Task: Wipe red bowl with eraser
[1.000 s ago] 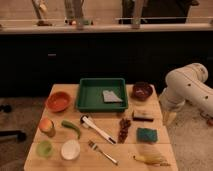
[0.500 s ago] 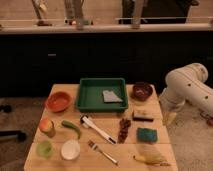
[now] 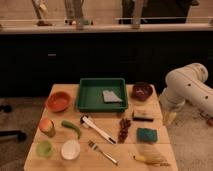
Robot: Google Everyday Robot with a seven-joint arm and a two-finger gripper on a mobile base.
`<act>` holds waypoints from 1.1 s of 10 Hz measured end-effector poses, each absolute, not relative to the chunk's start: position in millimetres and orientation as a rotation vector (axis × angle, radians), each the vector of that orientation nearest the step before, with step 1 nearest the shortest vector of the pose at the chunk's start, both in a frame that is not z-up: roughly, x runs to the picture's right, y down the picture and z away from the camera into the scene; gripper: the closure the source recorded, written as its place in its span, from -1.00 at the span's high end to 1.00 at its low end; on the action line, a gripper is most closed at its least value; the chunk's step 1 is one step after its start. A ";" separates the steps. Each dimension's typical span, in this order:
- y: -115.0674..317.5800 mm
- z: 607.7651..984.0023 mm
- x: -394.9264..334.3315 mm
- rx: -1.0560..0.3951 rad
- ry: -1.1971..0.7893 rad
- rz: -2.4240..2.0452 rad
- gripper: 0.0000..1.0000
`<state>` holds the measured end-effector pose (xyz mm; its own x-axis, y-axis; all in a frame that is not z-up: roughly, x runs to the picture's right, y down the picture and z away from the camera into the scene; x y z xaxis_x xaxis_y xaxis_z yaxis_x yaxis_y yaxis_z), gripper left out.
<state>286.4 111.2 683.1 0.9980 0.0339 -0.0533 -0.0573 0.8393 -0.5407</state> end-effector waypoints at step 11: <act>101.9 715.7 291.2 -0.601 0.018 0.175 0.60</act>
